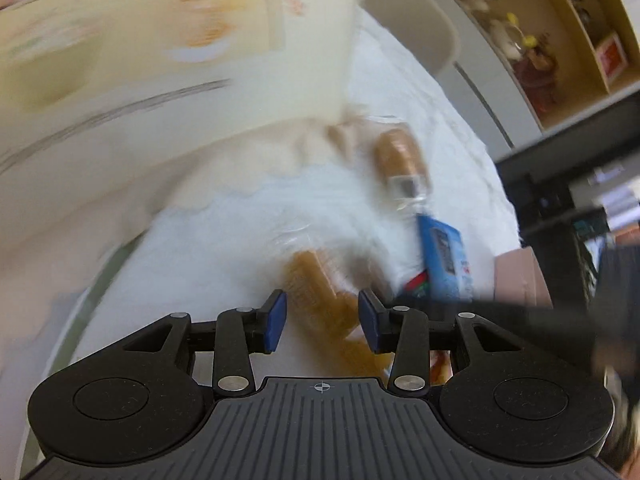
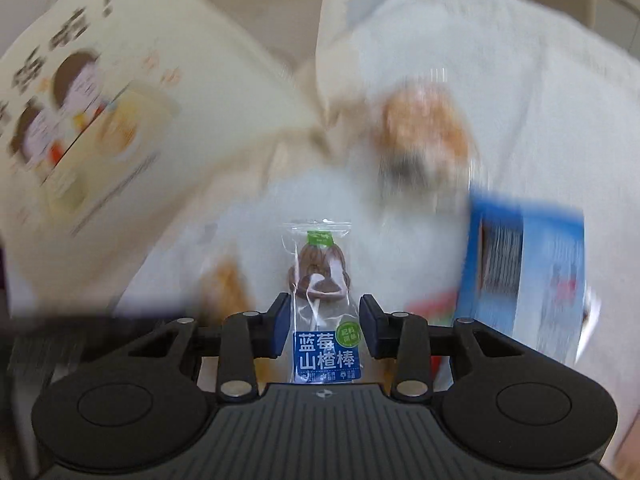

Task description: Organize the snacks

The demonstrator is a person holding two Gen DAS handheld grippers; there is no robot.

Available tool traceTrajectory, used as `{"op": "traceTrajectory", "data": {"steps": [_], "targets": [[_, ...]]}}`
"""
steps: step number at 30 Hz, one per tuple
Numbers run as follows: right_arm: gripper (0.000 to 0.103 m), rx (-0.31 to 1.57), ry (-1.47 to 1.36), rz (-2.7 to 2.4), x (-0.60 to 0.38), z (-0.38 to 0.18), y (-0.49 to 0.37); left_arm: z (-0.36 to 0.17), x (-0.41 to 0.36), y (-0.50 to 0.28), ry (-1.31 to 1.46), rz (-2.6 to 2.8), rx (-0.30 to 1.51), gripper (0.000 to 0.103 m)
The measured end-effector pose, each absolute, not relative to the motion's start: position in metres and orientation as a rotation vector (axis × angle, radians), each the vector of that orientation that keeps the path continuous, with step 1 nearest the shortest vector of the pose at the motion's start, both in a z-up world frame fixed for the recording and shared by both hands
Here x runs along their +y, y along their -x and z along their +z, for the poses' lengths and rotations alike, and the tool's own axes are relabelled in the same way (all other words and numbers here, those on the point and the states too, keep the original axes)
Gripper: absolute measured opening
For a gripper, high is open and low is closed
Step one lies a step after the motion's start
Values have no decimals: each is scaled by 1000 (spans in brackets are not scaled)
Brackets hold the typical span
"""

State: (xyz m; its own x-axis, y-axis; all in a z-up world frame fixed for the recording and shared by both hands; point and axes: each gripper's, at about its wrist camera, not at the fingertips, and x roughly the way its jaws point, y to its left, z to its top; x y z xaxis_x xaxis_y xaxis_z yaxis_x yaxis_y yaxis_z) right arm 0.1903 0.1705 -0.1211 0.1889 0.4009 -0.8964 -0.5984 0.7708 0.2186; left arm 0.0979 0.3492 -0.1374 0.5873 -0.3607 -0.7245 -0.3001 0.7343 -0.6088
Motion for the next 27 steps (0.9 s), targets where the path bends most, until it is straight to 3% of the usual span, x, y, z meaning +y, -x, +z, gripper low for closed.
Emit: {"op": "traceTrajectory", "data": {"steps": [3,6,8,10,12,16,18,20,22,27], "targets": [[38,1196,209,668,151,-117,-164,-137,339,-129,728,-125,996,44],[46,1132,157,631,129,-93,-158,-132,330,-147,691,-186,992,44],[84,1018,172,590,123,-71,-163,-130,326,-149,666,-196,995,44],[94,855,253,532,131,-58,-174,-131,325,-144,648,-188,1005,44],[95,800,298,518,146,-61,-201,-132,328,-135,639,-179,1026,44],[94,921,209,565,181,-92,-267,-125,336,-114,618,-152,1039,44],[87,967,163,523,189,-109,-290,-120,338,-102,613,-143,1035,44],[66,1053,115,530,189,-122,-301,-116,337,-93,612,-167,1032,44],[57,1069,101,543,183,-116,-292,-110,332,-87,595,-212,1017,44],[54,986,102,603,128,-68,-219,-98,300,-97,553,-351,997,44]]}}
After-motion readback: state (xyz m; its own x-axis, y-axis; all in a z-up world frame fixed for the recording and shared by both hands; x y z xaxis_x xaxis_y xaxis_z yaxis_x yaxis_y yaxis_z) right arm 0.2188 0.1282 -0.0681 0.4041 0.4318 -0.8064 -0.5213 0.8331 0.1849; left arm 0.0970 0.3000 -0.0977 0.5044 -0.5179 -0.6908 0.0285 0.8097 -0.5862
